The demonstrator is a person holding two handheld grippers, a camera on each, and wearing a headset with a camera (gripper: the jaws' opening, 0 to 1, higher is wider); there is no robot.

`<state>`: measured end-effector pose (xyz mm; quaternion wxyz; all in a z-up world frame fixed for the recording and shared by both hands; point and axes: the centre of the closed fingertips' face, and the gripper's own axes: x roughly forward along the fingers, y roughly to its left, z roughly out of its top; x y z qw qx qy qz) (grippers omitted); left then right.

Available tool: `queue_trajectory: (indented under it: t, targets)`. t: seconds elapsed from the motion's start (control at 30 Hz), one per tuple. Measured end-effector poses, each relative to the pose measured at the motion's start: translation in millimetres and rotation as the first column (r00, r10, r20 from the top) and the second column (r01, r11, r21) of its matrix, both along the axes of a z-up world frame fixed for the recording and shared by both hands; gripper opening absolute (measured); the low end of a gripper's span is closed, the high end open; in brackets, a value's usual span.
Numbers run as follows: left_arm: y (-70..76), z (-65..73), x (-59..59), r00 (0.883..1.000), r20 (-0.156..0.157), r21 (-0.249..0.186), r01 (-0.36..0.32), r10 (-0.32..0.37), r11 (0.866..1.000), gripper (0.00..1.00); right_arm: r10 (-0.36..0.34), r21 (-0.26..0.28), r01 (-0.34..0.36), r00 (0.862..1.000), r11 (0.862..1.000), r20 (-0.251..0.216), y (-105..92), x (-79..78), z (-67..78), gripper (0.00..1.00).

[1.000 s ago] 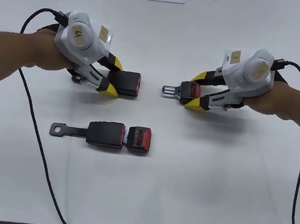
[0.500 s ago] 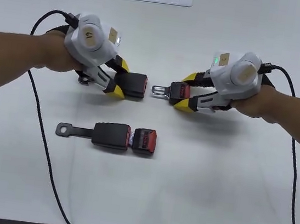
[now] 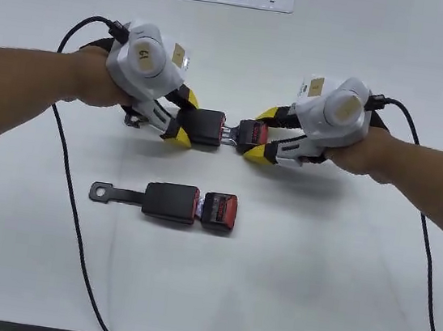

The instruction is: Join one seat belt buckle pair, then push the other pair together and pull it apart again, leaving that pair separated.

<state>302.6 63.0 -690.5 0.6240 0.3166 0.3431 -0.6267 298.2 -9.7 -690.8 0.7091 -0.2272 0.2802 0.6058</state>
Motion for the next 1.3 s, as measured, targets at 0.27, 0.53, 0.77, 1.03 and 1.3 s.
queue_trajectory:
  t: [0.27,0.53,0.77,1.03,1.3]
  targets:
    - [-0.7,1.6,-2.1,1.000,-0.001,0.000,-0.021,0.021,1.000,0.33,-0.007,-0.005,0.007,1.000,1.000,-0.006,2.0,1.7,-0.1,0.32]
    - [2.1,-0.3,0.8,1.000,-0.008,0.008,-0.010,0.010,1.000,0.32,-0.007,0.006,0.007,1.000,1.000,-0.011,17.4,3.3,2.4,0.32]
    - [2.5,-0.9,1.0,1.000,-0.013,0.019,-0.018,0.018,1.000,0.32,-0.027,0.004,0.027,1.000,1.000,-0.015,19.5,3.7,3.5,0.31]
    - [4.2,-2.2,3.4,1.000,-0.013,0.028,-0.026,0.026,0.999,0.32,-0.031,-0.016,0.031,1.000,0.999,-0.003,19.9,4.6,2.7,0.31]
    - [4.8,-3.6,3.2,1.000,-0.012,0.036,-0.025,0.026,0.999,0.32,-0.026,-0.024,0.026,1.000,0.999,-0.001,19.0,5.4,1.2,0.31]
